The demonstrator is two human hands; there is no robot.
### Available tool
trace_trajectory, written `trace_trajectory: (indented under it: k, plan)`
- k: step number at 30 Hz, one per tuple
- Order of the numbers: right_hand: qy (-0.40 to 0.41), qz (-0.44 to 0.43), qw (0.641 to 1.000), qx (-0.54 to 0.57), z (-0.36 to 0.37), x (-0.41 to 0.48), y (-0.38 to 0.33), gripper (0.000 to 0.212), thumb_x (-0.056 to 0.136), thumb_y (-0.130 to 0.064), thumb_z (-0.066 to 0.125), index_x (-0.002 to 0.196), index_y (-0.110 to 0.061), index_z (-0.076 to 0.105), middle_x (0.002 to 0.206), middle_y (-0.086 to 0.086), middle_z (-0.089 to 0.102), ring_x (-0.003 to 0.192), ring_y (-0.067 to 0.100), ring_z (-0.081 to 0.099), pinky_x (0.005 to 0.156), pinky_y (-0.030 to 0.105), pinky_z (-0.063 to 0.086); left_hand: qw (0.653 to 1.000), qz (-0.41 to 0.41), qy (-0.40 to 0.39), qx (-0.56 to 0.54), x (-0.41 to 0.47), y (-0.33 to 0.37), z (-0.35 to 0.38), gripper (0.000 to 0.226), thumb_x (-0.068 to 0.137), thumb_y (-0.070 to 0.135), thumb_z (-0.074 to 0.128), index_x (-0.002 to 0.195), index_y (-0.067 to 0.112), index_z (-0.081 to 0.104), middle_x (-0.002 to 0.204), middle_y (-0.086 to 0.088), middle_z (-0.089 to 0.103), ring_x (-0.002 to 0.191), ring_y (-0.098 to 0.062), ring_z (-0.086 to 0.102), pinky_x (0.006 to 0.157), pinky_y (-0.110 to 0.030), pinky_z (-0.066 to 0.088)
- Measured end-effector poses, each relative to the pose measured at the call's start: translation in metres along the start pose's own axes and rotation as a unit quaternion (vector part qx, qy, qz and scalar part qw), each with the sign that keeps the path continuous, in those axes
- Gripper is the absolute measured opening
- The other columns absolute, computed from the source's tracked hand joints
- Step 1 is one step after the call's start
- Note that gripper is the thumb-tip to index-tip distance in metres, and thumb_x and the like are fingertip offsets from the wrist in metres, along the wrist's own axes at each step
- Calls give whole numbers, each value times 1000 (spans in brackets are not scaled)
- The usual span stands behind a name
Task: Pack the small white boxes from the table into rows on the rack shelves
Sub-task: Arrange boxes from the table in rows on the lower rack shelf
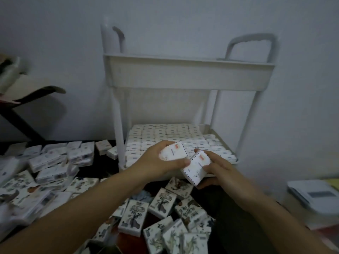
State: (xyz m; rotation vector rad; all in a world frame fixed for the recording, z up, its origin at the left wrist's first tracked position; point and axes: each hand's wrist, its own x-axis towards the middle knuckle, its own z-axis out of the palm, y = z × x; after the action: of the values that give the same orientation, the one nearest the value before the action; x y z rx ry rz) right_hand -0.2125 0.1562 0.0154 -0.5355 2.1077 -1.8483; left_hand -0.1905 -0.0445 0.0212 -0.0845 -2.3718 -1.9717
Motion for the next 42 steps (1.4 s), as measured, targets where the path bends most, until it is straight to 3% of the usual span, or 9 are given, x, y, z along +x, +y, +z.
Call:
trace_trajectory:
  k: [7, 12, 16, 20, 24, 30, 36, 39, 42]
  plan:
    - [58, -41, 997, -27, -38, 23, 6, 39, 96, -7, 53, 128, -29, 55, 115, -2, 68, 96, 13, 69, 73, 33, 60, 998, 28, -36, 36, 57, -1, 36, 48, 78, 41, 75, 115, 40, 45, 109, 1, 60, 81, -7, 63, 59, -19, 48]
    - [124, -88, 967, -207, -55, 58, 5, 36, 91, -18, 63, 122, -35, 53, 106, -10, 67, 92, 8, 67, 84, 37, 57, 990, 72, 36, 116, 121, -3, 40, 38, 83, 63, 56, 110, 36, 51, 103, 7, 64, 81, -7, 65, 64, -26, 52]
    - [141, -93, 935, -310, -69, 89, 0, 40, 87, -29, 67, 117, -47, 47, 97, -19, 62, 80, -2, 63, 66, 16, 53, 967, 95, 106, 213, 184, -5, 37, 49, 95, 58, 39, 107, 19, 66, 94, 0, 68, 87, -18, 63, 77, -35, 51]
    - [186, -75, 932, -301, -82, 115, -3, 33, 87, -22, 61, 108, -46, 51, 85, -19, 61, 70, 3, 65, 56, 22, 56, 949, 103, 138, 263, 233, -17, 44, 56, 98, 53, 36, 76, 7, 59, 69, -7, 59, 67, -23, 56, 63, -33, 42]
    - [225, -86, 919, -311, -85, 135, -9, 26, 89, -24, 52, 106, -44, 52, 79, -9, 63, 61, 2, 63, 44, 19, 50, 967, 126, 120, 187, 260, -29, 60, 27, 96, 37, 54, 106, 13, 61, 95, -2, 65, 82, -16, 59, 70, -25, 46]
    - [202, -80, 958, -187, -87, 149, -5, 18, 92, -20, 55, 102, -35, 59, 89, 2, 69, 70, 16, 70, 56, 35, 60, 977, 162, 33, 136, 271, -36, 70, 38, 91, 21, 64, 124, 13, 48, 102, -4, 61, 83, -19, 62, 77, -32, 54]
    - [255, -37, 966, -5, -93, 158, -4, 12, 96, -17, 54, 101, -26, 59, 93, 7, 67, 82, 18, 69, 55, 31, 58, 952, 166, -69, 247, 279, -50, 70, 30, 83, 25, 73, 107, 25, 55, 97, 8, 65, 88, -13, 63, 70, -19, 53]
    - [293, -77, 952, -35, -93, 164, -6, 13, 95, -18, 53, 102, -28, 56, 92, 6, 67, 81, 12, 68, 58, 31, 59, 931, 154, -93, 318, 280, -55, 72, 35, 85, 34, 66, 118, 23, 59, 107, 5, 68, 97, -12, 64, 83, -34, 55]
    - [347, -141, 899, -229, -94, 172, -4, 28, 94, -14, 51, 115, -32, 49, 95, -2, 67, 76, 8, 67, 58, 25, 56, 901, 209, -74, 374, 275, -54, 67, 21, 81, 35, 67, 100, 27, 64, 84, 17, 66, 72, 13, 57, 68, -17, 46]
